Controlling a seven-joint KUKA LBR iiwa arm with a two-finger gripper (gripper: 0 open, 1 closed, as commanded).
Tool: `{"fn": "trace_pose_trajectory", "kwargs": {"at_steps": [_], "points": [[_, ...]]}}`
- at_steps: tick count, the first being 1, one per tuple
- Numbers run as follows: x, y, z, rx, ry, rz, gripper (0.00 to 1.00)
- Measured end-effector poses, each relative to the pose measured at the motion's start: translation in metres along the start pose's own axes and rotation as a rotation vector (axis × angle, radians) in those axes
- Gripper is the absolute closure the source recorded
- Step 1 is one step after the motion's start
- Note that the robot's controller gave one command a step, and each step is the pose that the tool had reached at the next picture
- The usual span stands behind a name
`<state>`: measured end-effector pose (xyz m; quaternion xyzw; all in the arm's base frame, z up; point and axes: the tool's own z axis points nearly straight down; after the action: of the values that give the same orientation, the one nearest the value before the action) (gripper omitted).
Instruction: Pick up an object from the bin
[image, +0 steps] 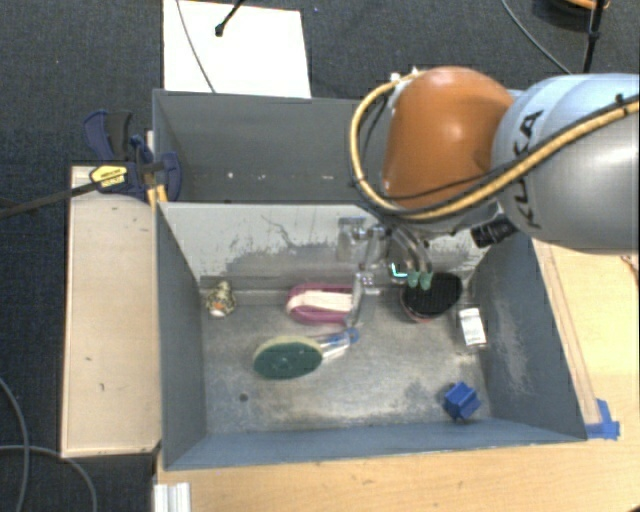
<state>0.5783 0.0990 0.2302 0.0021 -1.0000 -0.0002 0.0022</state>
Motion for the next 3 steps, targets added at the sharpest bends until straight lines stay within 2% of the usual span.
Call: {"fn": "trace_pose_trajectory", "kwargs": {"at_steps": [1,2,3], "points": [[0.047,0.051,0.164,0.000,0.002,-0.210,0.00],[0.050,0.043,0.129,-0.001,-0.011,-0.101,0.00],[0.061,0.039,0.127,0.000,-0.004,0.019,0.00]]}}
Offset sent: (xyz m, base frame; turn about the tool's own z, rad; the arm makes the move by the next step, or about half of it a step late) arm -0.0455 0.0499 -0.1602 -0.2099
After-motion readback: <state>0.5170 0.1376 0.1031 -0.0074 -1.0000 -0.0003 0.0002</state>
